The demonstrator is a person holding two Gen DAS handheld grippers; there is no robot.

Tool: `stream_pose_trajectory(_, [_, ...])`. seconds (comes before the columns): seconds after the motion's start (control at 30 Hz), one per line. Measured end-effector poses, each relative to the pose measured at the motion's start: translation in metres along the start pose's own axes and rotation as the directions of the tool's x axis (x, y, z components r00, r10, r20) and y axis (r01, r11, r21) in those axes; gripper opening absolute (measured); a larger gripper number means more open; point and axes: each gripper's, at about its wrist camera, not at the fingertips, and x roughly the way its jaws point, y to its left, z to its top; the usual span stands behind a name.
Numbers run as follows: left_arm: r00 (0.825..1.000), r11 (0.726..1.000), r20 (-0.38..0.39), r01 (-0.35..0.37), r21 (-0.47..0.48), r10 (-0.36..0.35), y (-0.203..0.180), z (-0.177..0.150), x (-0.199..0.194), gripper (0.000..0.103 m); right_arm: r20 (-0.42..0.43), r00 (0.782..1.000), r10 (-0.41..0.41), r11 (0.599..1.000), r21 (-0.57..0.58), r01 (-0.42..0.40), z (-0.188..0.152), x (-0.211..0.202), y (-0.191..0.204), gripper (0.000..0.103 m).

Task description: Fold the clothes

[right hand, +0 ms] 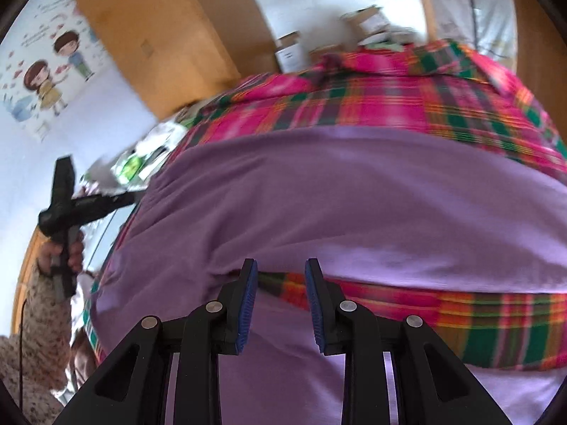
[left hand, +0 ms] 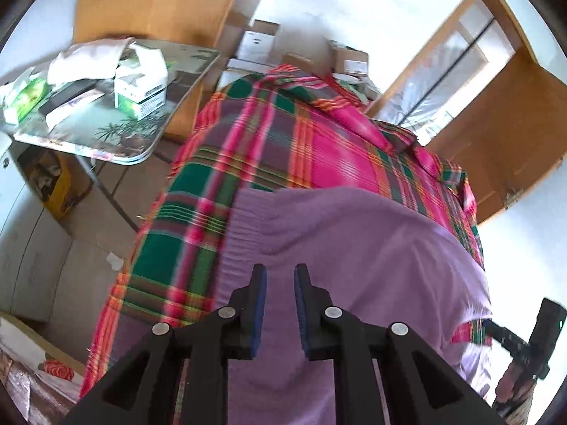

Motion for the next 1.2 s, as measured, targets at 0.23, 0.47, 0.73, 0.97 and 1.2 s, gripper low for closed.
stream_pose_trajectory(0.23, [1.000, 0.993, -0.023, 0.018, -0.117, -0.021, 0.031, 0.021, 0.020, 0.020, -0.066, 0.993, 0.097, 0.995, -0.032, -0.099, -0.006, 0.035, 0.042, 0.030])
stream_pose_trajectory(0.47, [0.984, 0.964, -0.045, 0.158, -0.213, -0.172, 0.048, 0.040, 0.041, 0.026, -0.097, 0.987, 0.131, 0.988, -0.071, -0.138, -0.006, 0.053, 0.076, 0.030])
stream_pose_trajectory(0.73, [0.934, 0.898, -0.033, 0.332, -0.288, -0.356, 0.059, 0.037, 0.043, 0.026, -0.117, 0.984, 0.137, 0.985, -0.086, -0.148, -0.011, 0.069, 0.097, 0.030])
stream_pose_trajectory(0.97, [0.893, 0.873, -0.051, 0.424, -0.240, -0.448, 0.043, 0.027, 0.035, 0.026, -0.143, 0.980, 0.136, 0.987, -0.071, -0.147, -0.010, 0.081, 0.104, 0.030])
stream_pose_trajectory(1.2, [0.912, 0.909, -0.082, 0.384, -0.162, -0.401, 0.023, 0.024, 0.044, 0.026, -0.166, 0.976, 0.138, 0.988, -0.052, -0.149, -0.015, 0.092, 0.107, 0.030])
